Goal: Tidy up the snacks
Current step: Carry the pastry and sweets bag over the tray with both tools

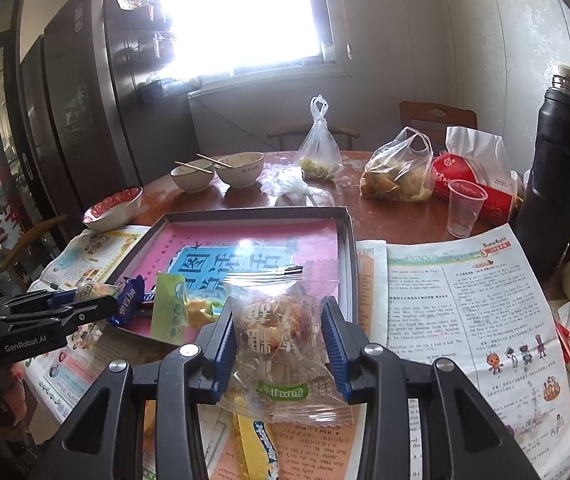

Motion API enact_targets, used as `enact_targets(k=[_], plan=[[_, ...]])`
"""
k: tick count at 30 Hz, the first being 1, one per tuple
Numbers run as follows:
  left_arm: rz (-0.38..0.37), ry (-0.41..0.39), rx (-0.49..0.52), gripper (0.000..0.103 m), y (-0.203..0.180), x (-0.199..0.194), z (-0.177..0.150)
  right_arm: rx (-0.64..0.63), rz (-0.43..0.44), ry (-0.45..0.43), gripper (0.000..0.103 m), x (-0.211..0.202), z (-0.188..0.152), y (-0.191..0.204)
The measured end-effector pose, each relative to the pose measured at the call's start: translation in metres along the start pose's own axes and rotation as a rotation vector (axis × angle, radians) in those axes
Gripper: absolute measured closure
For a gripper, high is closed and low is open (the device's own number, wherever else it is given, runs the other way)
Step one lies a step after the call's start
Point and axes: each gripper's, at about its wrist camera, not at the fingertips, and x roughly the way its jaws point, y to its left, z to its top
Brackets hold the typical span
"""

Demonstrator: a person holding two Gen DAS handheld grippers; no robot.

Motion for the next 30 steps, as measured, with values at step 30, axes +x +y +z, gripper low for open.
enact_targets(k=[30], plan=[[0.014,0.082,-0.003,0.065,-0.010,0.062,0.009,0.071,-0.069,0.029,0.062,0.048,0.000,-0.040]])
